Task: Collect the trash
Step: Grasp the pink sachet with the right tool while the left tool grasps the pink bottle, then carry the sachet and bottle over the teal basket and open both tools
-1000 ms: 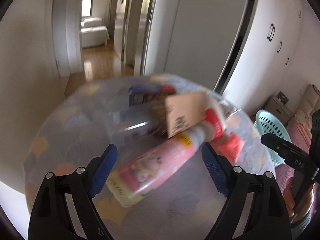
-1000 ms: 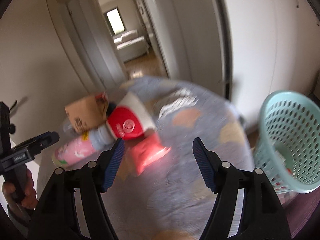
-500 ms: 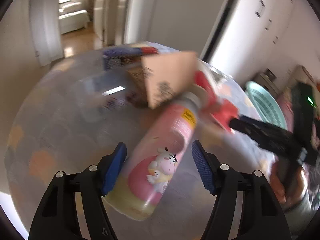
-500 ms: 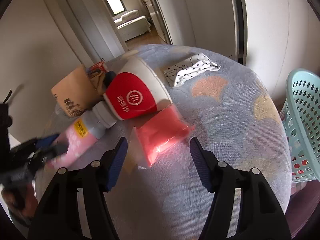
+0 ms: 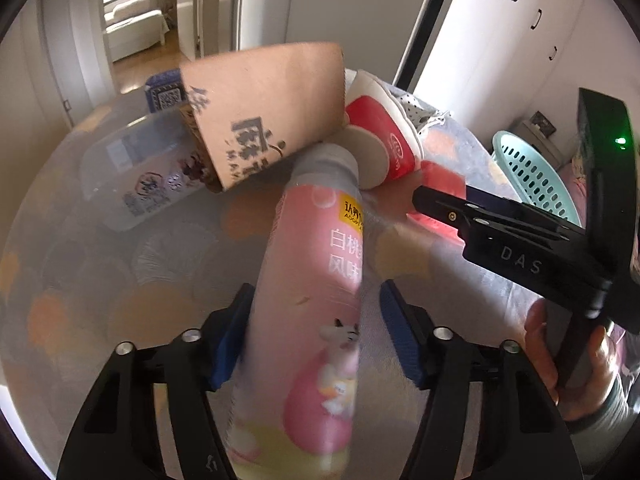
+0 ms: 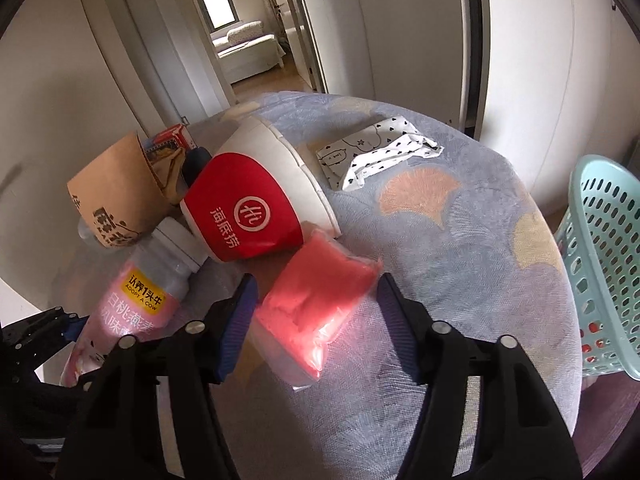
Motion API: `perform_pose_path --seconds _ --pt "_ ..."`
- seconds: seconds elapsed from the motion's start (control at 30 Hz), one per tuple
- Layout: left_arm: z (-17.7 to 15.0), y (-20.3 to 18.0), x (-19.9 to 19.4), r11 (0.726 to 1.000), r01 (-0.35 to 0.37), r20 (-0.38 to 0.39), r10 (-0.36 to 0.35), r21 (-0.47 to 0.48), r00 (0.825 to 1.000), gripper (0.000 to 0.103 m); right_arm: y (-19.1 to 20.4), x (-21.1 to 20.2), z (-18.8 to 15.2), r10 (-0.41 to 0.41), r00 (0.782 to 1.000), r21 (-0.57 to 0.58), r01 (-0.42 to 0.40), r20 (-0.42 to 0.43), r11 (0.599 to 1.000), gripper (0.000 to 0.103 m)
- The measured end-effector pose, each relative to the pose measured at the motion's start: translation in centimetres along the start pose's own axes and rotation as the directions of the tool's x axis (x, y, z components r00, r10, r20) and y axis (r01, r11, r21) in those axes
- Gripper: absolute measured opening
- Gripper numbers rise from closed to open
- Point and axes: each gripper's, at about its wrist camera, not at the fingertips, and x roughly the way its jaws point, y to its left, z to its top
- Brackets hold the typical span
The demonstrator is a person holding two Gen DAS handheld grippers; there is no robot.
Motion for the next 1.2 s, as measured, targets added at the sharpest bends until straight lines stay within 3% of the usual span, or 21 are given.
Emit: perform_pose_path --seconds 0.1,0.3,0.57,0.77,1.2 --pt "-0.3 -0.3 0.0 1.0 -0.03 0.002 0.03 0.008 1.0 0.047 0.0 -0.4 -0.4 0.002 1.0 -0.015 -0.002 0.001 1.0 0.037" --pt "-0.6 -1.9 -0.3 1.0 -0.024 0.02 0.024 0.008 1.0 0.047 -1.2 -2.2 -1.4 0.023 1.0 0.005 -0.023 0.011 1.0 0.035" --pt "-0.6 -4.6 -2.0 0.996 0.084 0.075 -0.084 0.008 0.994 0.047 -4.4 -5.1 -1.5 0.001 0.999 0.042 -0.004 0.052 0.999 0.035" --pt "0.3 -8.3 -3.0 0.986 0.162 0.114 -0.165 0.043 0.98 0.047 -6.6 -8.3 -1.2 -0.022 0.994 0.069 0.015 0.109 0.998 0.035" --pt "4.9 -17.8 -3.1 0.955 0.236 0.177 -0.267 0.181 0.947 0.047 -13.9 -15.8 -0.1 -0.15 0.956 0.146 0.115 0.253 0.983 0.035"
